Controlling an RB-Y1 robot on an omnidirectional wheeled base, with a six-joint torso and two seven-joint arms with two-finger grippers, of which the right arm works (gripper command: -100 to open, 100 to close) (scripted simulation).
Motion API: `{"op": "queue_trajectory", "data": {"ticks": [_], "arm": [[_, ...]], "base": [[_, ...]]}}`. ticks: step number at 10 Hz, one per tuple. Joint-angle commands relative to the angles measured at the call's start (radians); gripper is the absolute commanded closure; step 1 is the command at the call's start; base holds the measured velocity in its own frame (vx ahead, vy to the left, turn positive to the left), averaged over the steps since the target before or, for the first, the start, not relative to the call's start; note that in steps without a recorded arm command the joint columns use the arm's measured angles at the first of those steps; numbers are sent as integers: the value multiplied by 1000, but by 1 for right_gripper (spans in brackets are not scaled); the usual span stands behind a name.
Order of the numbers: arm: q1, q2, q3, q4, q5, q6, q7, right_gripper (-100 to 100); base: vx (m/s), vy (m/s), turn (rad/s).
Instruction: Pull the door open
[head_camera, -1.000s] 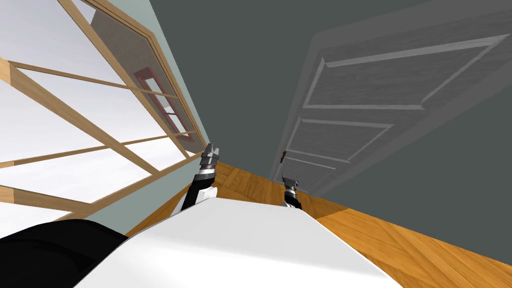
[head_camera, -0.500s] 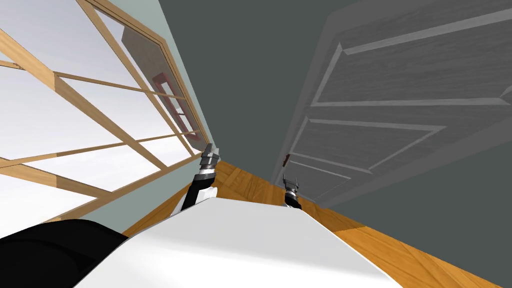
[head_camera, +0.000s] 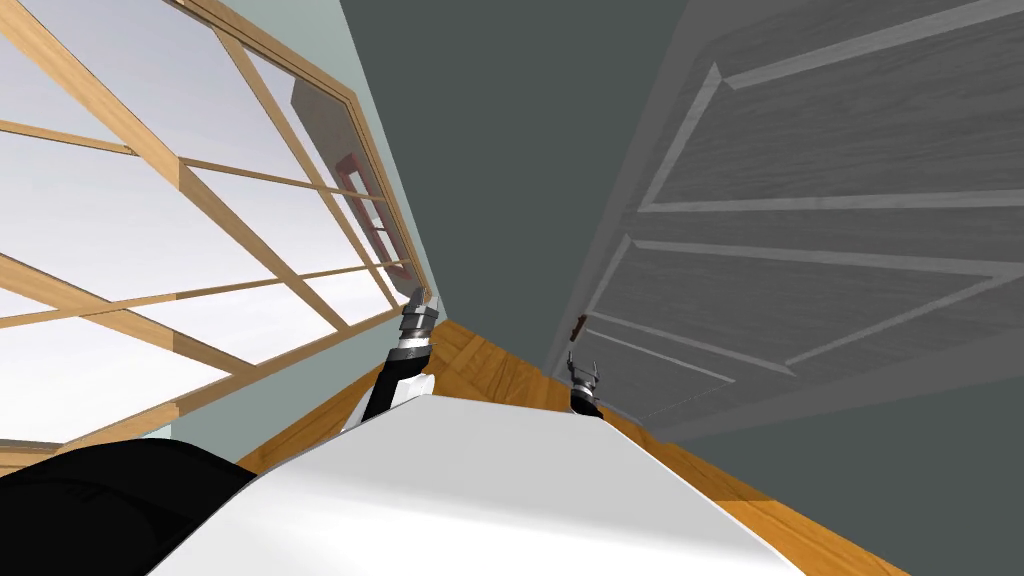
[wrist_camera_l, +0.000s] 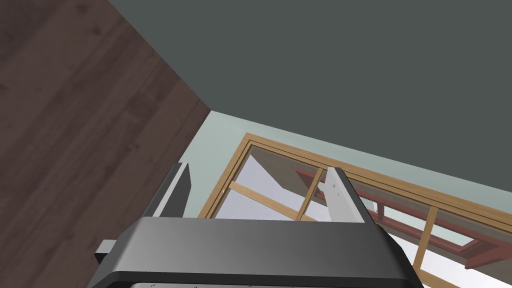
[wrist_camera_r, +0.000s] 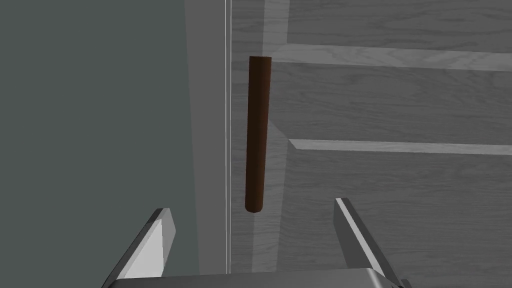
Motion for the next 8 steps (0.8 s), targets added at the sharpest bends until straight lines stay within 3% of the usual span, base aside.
{"op": "queue_trajectory", "data": {"ticks": [1, 6, 8], "arm": [[-12, -2, 5, 33, -16, -14, -24, -100], [-40, -11, 21, 134, -91, -54, -109, -100], [-45, -13, 25, 153, -105, -61, -124, -100]], "base": [[64, -88, 108], [81, -97, 166], [55, -65, 99]]}}
